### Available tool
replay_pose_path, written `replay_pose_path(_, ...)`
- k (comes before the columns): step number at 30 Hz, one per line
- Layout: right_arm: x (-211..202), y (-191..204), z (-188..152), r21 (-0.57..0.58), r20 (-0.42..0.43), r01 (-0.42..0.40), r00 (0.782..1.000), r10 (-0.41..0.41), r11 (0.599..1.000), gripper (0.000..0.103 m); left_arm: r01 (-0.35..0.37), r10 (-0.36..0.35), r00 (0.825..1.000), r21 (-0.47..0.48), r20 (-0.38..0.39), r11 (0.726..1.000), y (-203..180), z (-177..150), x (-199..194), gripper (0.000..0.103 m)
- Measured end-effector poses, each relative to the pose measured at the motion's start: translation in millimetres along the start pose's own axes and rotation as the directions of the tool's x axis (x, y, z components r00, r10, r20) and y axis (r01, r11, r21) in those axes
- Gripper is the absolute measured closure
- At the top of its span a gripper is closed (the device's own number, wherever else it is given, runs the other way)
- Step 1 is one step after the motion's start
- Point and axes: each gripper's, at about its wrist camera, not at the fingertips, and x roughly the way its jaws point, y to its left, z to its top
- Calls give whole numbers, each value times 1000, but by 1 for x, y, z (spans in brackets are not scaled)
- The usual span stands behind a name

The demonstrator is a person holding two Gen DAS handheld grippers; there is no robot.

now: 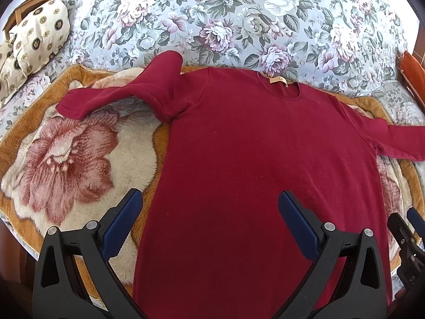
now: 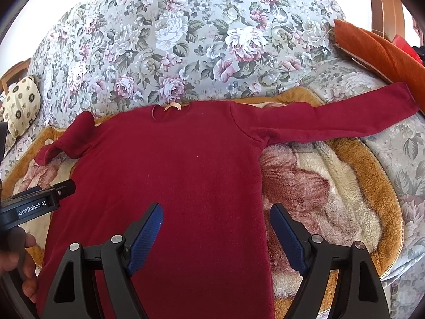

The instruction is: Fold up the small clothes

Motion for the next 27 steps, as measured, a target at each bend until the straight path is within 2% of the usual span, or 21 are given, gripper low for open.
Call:
replay_pose_path(21, 3, -1, -1, -7, -6, 8, 1000, -8, 1000, 22, 8, -8, 1000, -18, 13, 1000, 2, 0, -3, 1)
replay_pose_path(27, 7, 0, 0, -20, -24, 26, 999, -27, 999, 22, 1, -1, 1000, 20, 0, 1000, -3, 2, 0, 1)
